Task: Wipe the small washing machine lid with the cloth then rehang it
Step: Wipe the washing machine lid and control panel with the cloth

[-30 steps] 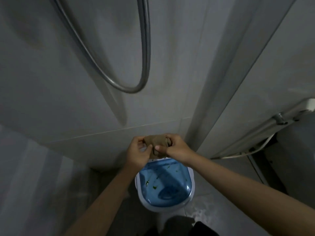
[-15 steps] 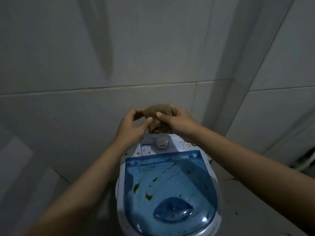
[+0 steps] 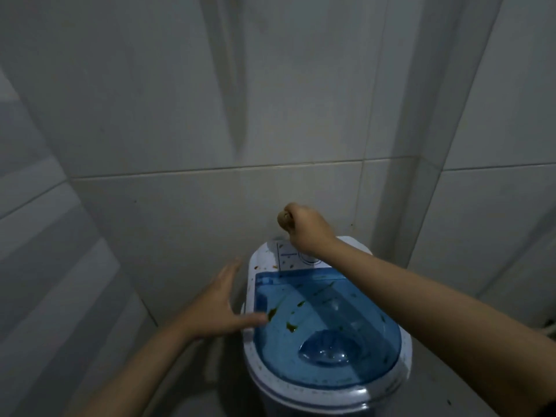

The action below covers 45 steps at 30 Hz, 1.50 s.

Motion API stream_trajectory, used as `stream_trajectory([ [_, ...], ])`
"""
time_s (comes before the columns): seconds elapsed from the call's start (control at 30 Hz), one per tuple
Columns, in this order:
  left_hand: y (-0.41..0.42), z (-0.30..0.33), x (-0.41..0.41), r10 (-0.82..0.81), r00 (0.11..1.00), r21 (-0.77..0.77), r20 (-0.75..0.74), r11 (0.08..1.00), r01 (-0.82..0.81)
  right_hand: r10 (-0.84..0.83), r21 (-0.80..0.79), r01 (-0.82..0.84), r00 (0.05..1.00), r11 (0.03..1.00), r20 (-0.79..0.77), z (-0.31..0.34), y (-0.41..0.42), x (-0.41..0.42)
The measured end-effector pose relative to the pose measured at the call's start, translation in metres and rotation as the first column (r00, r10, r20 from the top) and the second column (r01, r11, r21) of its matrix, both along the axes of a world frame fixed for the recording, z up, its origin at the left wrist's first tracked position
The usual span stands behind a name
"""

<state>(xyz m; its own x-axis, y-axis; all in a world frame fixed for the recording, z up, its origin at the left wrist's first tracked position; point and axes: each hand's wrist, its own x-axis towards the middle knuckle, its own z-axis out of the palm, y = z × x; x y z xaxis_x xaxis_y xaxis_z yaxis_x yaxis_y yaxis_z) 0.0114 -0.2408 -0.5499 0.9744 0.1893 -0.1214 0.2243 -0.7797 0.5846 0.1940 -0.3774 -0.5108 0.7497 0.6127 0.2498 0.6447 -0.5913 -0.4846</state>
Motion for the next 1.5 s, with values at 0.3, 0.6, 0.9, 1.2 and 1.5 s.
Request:
stream_trajectory([
  [0.3, 0.004, -0.063, -0.025, -0.22, 0.942, 0.044, -0.255, 0.97, 0.238, 0.118, -0.339, -0.096, 0.992, 0.936, 0.045, -0.034, 0.035, -0.011],
  [0.6, 0.0, -0.079, -0.02, -0.24, 0.96, 0.117, -0.145, 0.959, 0.257, 0.301, -0.368, -0.295, 0.953, 0.882, -0.042, -0.044, 0.023, -0.034],
  [0.9, -0.004, -0.075, -0.021, -0.26, 0.962, 0.159, -0.086, 0.949, 0.271, 0.366, -0.369, -0.367, 0.928, 0.854, -0.076, -0.057, 0.019, -0.075],
  [1.2, 0.0, -0.084, -0.019, -0.248, 0.964, 0.145, -0.091, 0.955, 0.26, 0.425, -0.26, -0.431, 0.902, 0.864, -0.083, -0.055, -0.004, -0.121],
  [1.5, 0.001, -0.089, -0.02, -0.212, 0.971, 0.098, -0.106, 0.97, 0.223, 0.471, -0.164, -0.483, 0.875, 0.86, -0.111, -0.064, -0.04, -0.149],
])
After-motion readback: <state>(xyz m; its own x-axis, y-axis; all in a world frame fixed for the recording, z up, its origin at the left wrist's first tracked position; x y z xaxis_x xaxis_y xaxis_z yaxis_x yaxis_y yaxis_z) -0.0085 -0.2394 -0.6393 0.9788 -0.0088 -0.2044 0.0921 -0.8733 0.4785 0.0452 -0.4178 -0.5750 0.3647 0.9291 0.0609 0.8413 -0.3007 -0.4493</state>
